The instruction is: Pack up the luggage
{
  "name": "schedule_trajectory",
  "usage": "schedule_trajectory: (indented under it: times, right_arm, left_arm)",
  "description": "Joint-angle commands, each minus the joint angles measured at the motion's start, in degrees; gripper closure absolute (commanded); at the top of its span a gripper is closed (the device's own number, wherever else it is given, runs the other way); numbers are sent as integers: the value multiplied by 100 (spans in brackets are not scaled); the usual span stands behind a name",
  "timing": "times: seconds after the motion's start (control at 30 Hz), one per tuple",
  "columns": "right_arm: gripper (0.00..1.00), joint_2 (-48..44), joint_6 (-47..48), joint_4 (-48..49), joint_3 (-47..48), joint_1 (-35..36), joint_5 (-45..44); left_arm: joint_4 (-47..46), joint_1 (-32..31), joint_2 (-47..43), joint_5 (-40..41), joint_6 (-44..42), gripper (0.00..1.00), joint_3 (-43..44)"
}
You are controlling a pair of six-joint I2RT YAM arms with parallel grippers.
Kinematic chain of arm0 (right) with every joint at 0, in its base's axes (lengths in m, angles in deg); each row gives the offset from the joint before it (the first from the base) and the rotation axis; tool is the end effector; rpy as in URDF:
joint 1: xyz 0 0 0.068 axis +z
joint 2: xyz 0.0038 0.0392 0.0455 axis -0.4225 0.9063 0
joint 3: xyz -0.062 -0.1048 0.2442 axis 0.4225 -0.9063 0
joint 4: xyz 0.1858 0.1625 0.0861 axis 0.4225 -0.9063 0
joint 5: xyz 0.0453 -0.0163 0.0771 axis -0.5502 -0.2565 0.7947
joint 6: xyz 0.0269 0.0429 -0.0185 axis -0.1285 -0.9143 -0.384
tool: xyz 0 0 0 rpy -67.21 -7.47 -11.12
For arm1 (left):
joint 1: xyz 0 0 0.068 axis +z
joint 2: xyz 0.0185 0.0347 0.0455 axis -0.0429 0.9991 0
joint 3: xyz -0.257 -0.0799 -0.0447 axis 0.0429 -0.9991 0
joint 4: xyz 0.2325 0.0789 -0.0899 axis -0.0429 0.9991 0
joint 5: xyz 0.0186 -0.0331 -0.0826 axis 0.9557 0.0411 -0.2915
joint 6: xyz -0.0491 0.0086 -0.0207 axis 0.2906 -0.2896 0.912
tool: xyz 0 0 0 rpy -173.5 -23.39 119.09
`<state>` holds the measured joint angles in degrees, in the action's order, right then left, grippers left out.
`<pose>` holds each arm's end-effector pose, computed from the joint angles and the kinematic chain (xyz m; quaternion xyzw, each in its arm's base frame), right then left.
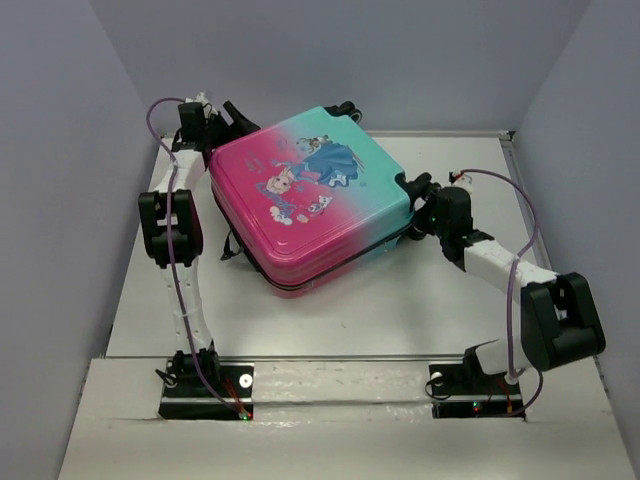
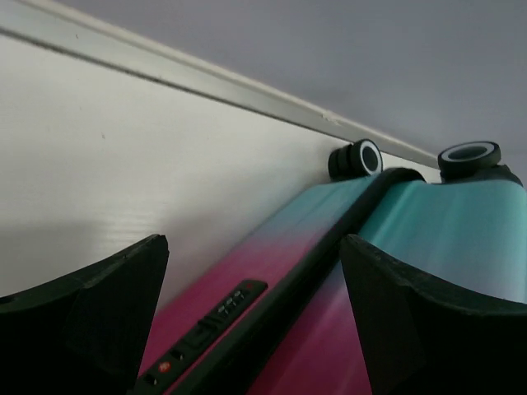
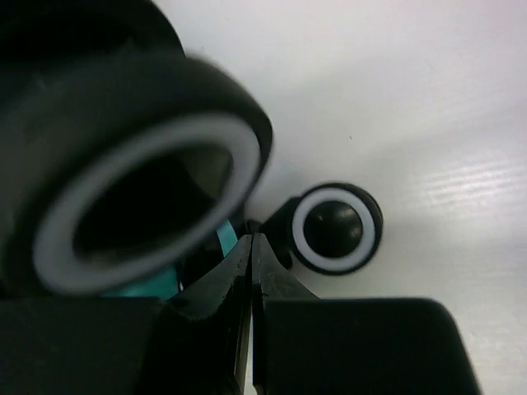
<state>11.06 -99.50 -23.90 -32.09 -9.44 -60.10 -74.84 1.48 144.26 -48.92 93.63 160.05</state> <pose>0.2856 0.0734 0.2192 0.1639 0.8470 0.1374 0.4867 0.5564 0.0197 0.2500 -0.0989 0.7811 -0.3597 0.5007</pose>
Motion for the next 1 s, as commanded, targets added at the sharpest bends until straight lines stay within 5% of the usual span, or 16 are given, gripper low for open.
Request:
schedule_trajectory:
  times: [0.0,0.3,0.5,0.53,0.6,0.63,0.73,0.97]
  right_arm:
    - [93,635,149,1329,726,-61,844]
    - [92,2035,784,839,2755,-61,3041]
    - [85,2361,977,-259,3951,-113,3299]
    - [82,2387,977,-444,4119,-114,3290]
    - [59,2370,960,-1111,4410,-175,3124]
    - [37,2326,986,-1340,4629,-236,3010]
    - [6,1950,1196,-2069,4824,-237,2553]
    - [0,728,1514,-2678,4843,-237,2602]
  left_arm:
    - [-1236,-78,-961,-231,284,4,-1933]
    - [-3410,-113,-3375,733,1242,5,-6233]
    - [-3815,-314,-4951,1157,1559,6,-7871]
    - [-3815,-359,-5153,1210,1586,6,-7996]
    - [-3789,-368,-5716,1263,1612,6,-8172]
    - [-3727,-368,-5891,1255,1630,6,-8190]
    - [-2843,-368,-6402,1351,1368,4,-7675]
    - [-1276,-263,-6946,1439,665,1,-6214]
